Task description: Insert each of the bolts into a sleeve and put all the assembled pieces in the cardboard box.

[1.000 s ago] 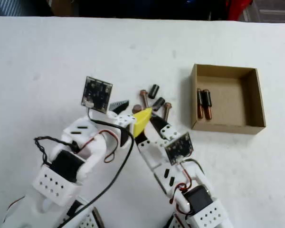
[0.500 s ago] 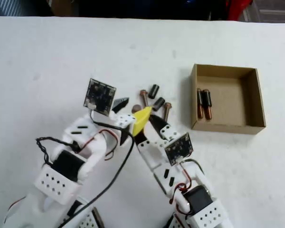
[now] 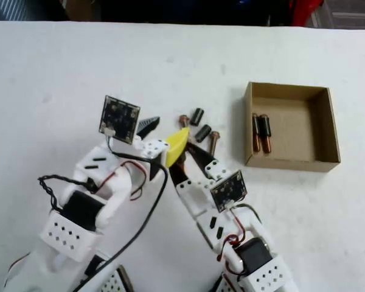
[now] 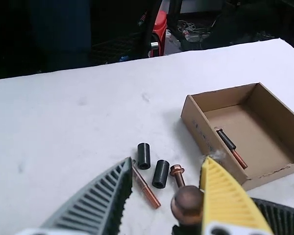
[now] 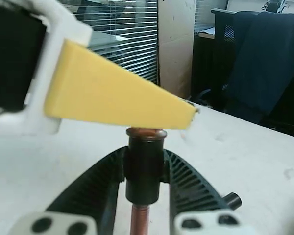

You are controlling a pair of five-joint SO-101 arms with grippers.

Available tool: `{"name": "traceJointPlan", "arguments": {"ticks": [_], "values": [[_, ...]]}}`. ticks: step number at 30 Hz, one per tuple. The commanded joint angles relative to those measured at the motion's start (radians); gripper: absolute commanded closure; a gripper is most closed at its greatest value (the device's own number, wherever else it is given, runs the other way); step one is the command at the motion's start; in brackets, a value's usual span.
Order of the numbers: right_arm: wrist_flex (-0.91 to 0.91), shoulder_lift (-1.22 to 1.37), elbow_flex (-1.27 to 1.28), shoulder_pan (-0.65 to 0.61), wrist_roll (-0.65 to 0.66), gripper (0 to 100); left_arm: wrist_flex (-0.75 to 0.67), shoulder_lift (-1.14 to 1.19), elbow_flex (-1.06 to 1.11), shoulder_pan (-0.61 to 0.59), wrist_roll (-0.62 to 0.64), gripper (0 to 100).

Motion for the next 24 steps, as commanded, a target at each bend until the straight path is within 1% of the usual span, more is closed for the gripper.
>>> {"name": "traceJointPlan", "arguments": {"ticks": [1,4,8,11,17,19,23,24], "values": [[-0.002,-0.018,0.009,0.01,0.018,98.1,-0.025,-0.004,-0.103,-0.022,-0.005,76],[-0.002,-0.016,0.009,0.01,0.018,98.1,-0.023,-0.004,-0.155,-0.053,-0.005,76],[-0.002,-0.016,0.009,0.01,0.018,98.1,-0.023,-0.004,-0.166,-0.084,-0.005,76],[-0.001,-0.013,0.009,0.01,0.018,98.1,0.015,-0.008,-0.173,-0.127,-0.005,76],[0.039,-0.016,0.009,0.008,0.012,98.1,0.068,-0.199,-0.124,-0.222,-0.005,76],[0.041,-0.016,0.009,0.008,0.012,98.1,0.072,-0.265,-0.081,-0.237,-0.009,81],[0.062,-0.016,0.009,0.01,0.015,98.1,0.078,-0.343,-0.031,-0.298,-0.011,98],[0.073,-0.016,0.009,0.01,0.017,98.1,0.081,-0.351,-0.021,-0.315,-0.008,98]]}}
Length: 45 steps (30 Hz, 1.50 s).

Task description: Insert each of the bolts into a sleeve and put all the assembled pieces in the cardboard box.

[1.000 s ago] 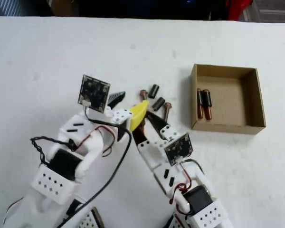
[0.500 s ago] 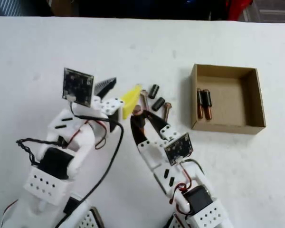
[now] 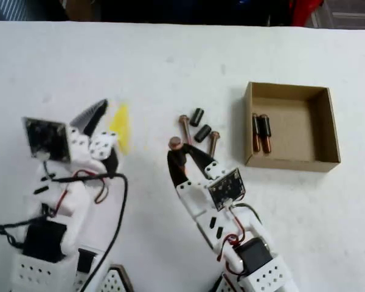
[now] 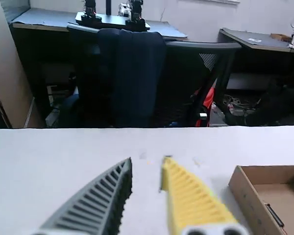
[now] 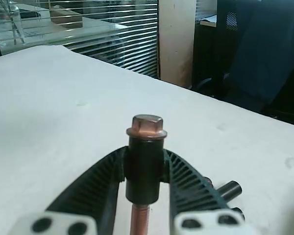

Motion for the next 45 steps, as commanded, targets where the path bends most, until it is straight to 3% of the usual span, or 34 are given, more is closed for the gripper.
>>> {"name": "traceJointPlan", "arguments": {"ticks": [1,8,13,21,29,35,45], "values": [[0.021,-0.015,0.009,0.008,0.017,98.1,0.023,-0.07,0.023,-0.076,-0.005,96],[0.082,-0.015,-0.038,0.081,0.018,98.2,0.155,-0.117,0.048,-0.157,-0.009,98],[0.2,-0.015,-0.129,0.147,0.023,98.2,0.164,-0.205,0.146,-0.159,-0.011,98],[0.36,-0.01,-0.235,0.157,0.153,98.1,0.166,-0.36,0.342,-0.16,-0.012,98],[0.515,-0.008,-0.4,0.331,0.155,98.1,0.215,-0.499,0.465,-0.16,-0.011,98],[0.664,-0.001,-0.606,0.369,0.239,98.1,0.229,-0.503,0.514,-0.16,-0.011,98],[0.757,0.443,-0.944,0.495,0.252,98.1,0.227,-0.504,0.632,-0.16,-0.012,98]]}}
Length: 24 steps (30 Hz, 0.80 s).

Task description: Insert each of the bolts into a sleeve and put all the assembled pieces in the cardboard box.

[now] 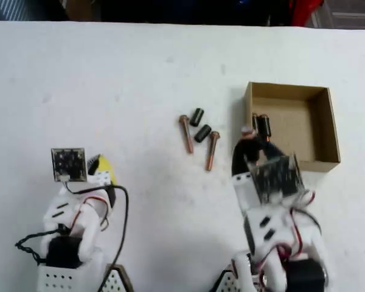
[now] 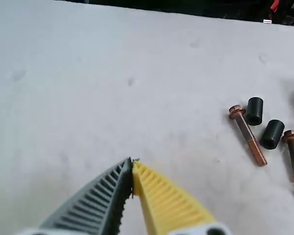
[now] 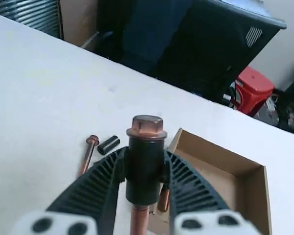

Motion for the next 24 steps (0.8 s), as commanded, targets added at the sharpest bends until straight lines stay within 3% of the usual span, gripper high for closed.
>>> {"name": "traceJointPlan", "arguments": {"ticks": [1,9,24], "values": [[-0.001,0.213,-0.11,0.068,0.017,98.1,-0.003,-0.008,0.023,-0.005,-0.012,98],[-0.17,0.624,-0.178,0.268,0.018,98.1,-0.003,-0.008,0.092,-0.005,-0.012,98],[-0.232,1.388,-0.557,0.38,0.018,98.1,-0.005,-0.008,0.117,-0.005,-0.014,97]]}}
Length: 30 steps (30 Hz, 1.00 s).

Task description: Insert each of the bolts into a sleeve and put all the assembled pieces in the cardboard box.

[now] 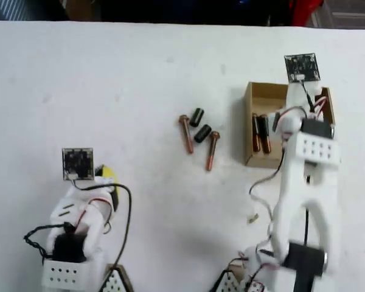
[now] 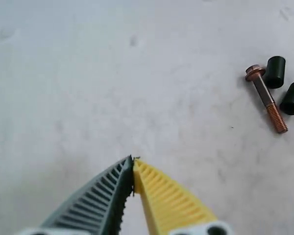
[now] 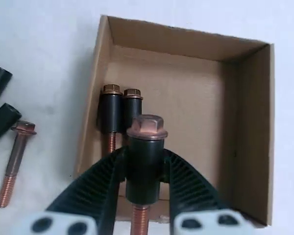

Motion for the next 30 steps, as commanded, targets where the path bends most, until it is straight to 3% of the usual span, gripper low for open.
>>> {"name": "traceJointPlan", "arguments": {"ticks": [1,8,13,16,21,30], "values": [[-0.025,0.147,-0.152,0.025,0.014,98.1,-0.005,-0.01,0.0,-0.004,-0.014,97],[-0.019,0.429,-0.339,0.053,0.015,98.1,-0.005,-0.01,0.0,-0.004,-0.014,97],[-0.018,0.533,-0.381,0.035,0.109,98.1,-0.005,-0.01,0.0,-0.004,-0.014,97],[-0.019,0.564,-0.381,0.028,0.112,97.1,-0.005,-0.01,0.0,-0.004,-0.014,97],[-0.022,0.59,-0.381,0.016,0.118,87.5,-0.005,-0.01,0.0,-0.004,-0.014,97],[-0.004,0.519,-0.381,-0.01,0.118,87.8,-0.003,-0.01,0.0,-0.004,-0.014,97]]}}
